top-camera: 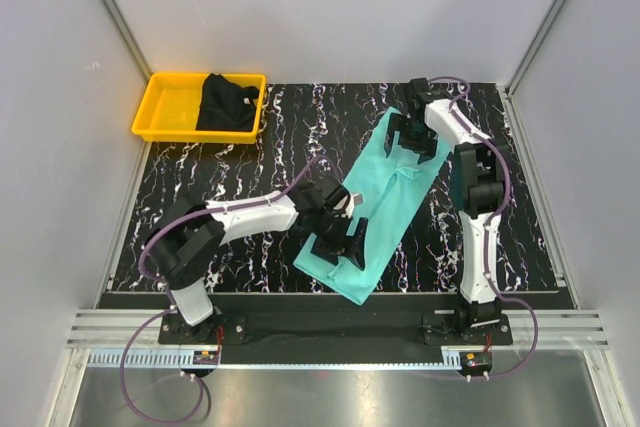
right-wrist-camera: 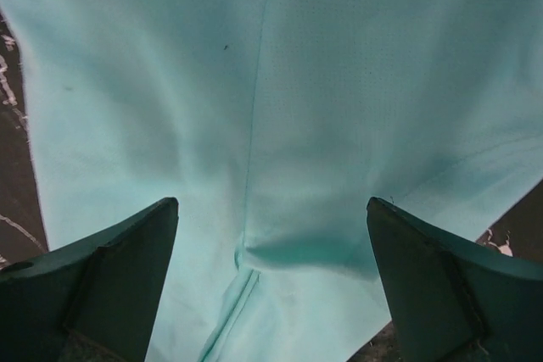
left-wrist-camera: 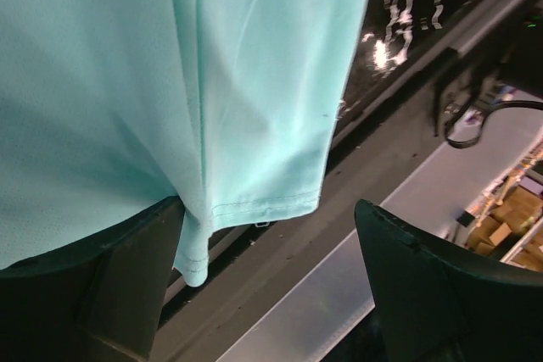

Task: Fold and stack the t-shirts
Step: Fold the tshirt

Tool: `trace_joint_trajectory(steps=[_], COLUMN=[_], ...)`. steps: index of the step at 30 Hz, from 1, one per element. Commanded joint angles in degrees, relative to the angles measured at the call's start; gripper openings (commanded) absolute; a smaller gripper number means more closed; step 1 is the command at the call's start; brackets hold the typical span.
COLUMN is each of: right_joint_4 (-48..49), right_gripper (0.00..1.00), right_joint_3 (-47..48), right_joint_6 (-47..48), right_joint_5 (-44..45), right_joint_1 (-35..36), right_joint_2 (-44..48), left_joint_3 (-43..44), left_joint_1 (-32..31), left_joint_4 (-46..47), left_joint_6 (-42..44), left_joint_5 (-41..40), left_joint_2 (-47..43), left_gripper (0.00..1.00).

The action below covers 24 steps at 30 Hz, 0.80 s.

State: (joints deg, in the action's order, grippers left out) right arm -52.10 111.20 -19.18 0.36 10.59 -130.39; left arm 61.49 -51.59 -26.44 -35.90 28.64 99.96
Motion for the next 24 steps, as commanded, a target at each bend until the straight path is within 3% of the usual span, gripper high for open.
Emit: trace_joint_trajectory(steps=[1, 8, 12, 16, 24], right_joint_4=[0.9, 0.4, -3.0, -6.5, -0.7], right_gripper=[1.0, 1.0, 1.0, 1.0, 1.0], right_joint_3=[3.5, 11.6, 23.7, 44.1, 45.1], right_joint_6=[1.9, 4.3, 5.8, 11.2, 13.9], right_joint_5=[1.6, 7.3, 8.3, 7.8, 1.8], right_joint_1=[0.7, 5.1, 7.8, 10.8, 12.5], right_joint_2=[-2.1, -12.1, -21.0, -29.7, -22.5], left_joint_3=[2.4, -0.8, -1.8, -1.6, -4.4], left_joint_1=[3.7, 15.3, 21.3, 24.6, 28.6], left_joint_4=[1.7, -2.6, -3.1, -3.3, -3.6], left_joint_6=[-0.7, 3.5, 5.7, 7.6, 10.1], left_joint_5=[5.6, 7.3, 9.2, 9.5, 6.1], left_joint_2=[-6.2, -14.0, -13.5, -11.4, -11.8], left_gripper=[0.88, 0.88, 0.87, 0.87, 0.86])
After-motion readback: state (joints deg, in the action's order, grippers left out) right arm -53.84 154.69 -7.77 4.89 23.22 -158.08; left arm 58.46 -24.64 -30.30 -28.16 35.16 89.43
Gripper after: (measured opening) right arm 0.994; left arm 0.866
